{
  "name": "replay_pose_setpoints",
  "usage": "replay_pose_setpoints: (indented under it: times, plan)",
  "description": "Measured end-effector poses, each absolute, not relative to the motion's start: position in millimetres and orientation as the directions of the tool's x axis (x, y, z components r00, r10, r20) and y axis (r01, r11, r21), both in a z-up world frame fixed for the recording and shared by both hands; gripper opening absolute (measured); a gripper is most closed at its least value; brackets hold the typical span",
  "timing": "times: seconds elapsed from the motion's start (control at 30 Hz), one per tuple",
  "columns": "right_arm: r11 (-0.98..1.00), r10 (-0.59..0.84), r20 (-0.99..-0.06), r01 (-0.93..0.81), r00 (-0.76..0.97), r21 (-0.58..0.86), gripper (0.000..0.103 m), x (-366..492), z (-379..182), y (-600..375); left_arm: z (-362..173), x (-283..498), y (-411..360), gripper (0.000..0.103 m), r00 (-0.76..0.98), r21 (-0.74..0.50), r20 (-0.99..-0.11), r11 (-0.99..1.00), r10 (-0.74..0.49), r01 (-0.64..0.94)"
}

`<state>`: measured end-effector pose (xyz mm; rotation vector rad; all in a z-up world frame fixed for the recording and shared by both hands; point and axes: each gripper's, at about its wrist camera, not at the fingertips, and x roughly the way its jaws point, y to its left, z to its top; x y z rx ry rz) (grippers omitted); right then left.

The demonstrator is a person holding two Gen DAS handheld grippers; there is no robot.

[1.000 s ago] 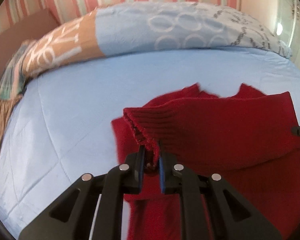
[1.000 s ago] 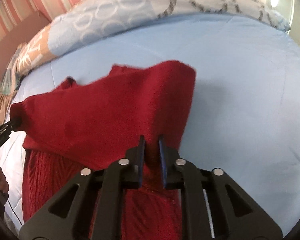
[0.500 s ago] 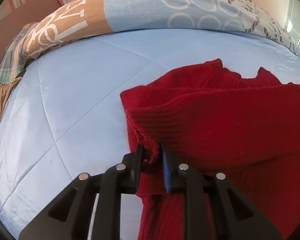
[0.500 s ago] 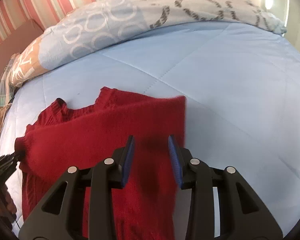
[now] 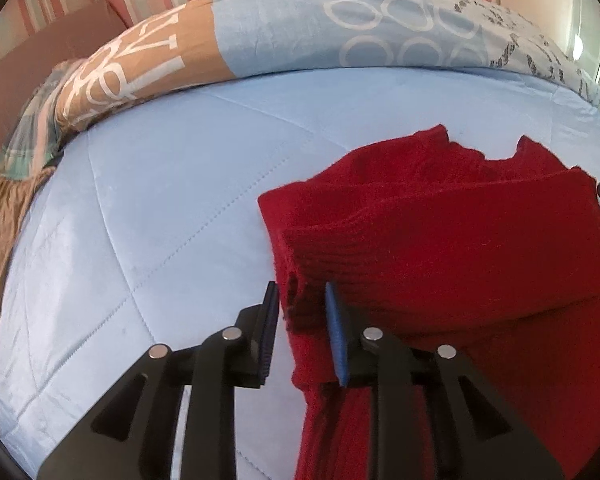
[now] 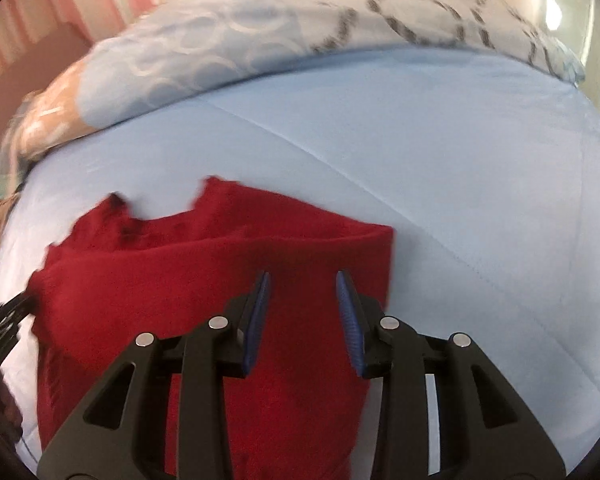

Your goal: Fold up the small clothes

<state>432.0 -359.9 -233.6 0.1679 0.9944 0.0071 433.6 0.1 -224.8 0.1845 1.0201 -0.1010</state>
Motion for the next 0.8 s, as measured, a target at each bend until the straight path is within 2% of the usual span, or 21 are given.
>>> replay_pose_setpoints:
  times: [0.13,0.2,0.3,0.37,0.47,0.5,0.6,0.63,0.73,0.77,0.8]
  plan:
    - [0.986,0.132,-0.817,0.01,0.561,0.166,0.047,441,-221,-345,-227,436,-1,0.024,0.503,0.075,-0.864,0.983,-0.019,0.167]
    - [0.979,0.169,-0.826,0.005,0.538,0.204,0.048,465,-221,-346,-224,436,-6,0.024,0.512,0.075,-0.858,0.981,-0.027,0.178]
    - [0.973,0.195,-0.887,0.028,0.418,0.228,0.048,500,-239,-341,-222,437,-14,0.024,0.519,0.081,-0.854,0.977,-0.033,0.196]
    - [0.976,0.182,-0.925,0.051,0.334,0.21,0.038,511,-254,-339,-223,437,-17,0.024,0.522,0.092,-0.853,0.976,-0.025,0.197]
    - [0.972,0.175,-0.924,0.087,0.34,0.216,0.027,504,-252,-343,-229,441,-16,0.024,0.508,0.107,-0.861,0.976,-0.005,0.191]
    - [0.968,0.173,-0.919,0.11,0.355,0.225,0.023,502,-250,-349,-233,442,-15,0.024,0.499,0.106,-0.867,0.976,-0.003,0.189]
    - [0.932,0.22,-0.9,0.191,0.377,0.308,0.023,500,-265,-369,-240,446,-13,0.025,0.49,0.107,-0.872,0.975,-0.001,0.193]
    - [0.91,0.263,-0.888,0.21,0.377,0.358,0.024,499,-272,-375,-241,446,-13,0.025,0.491,0.114,-0.871,0.974,0.004,0.194]
    - [0.802,0.418,-0.775,0.208,0.474,0.56,0.029,484,-270,-395,-237,446,-12,0.027,0.491,0.117,-0.871,0.975,0.008,0.191]
    - [0.783,0.438,-0.744,0.192,0.505,0.591,0.029,476,-262,-400,-232,446,-8,0.027,0.49,0.11,-0.872,0.976,0.004,0.188]
    - [0.79,0.428,-0.729,0.171,0.534,0.588,0.035,465,-250,-403,-228,444,-6,0.027,0.49,0.107,-0.872,0.977,0.002,0.187]
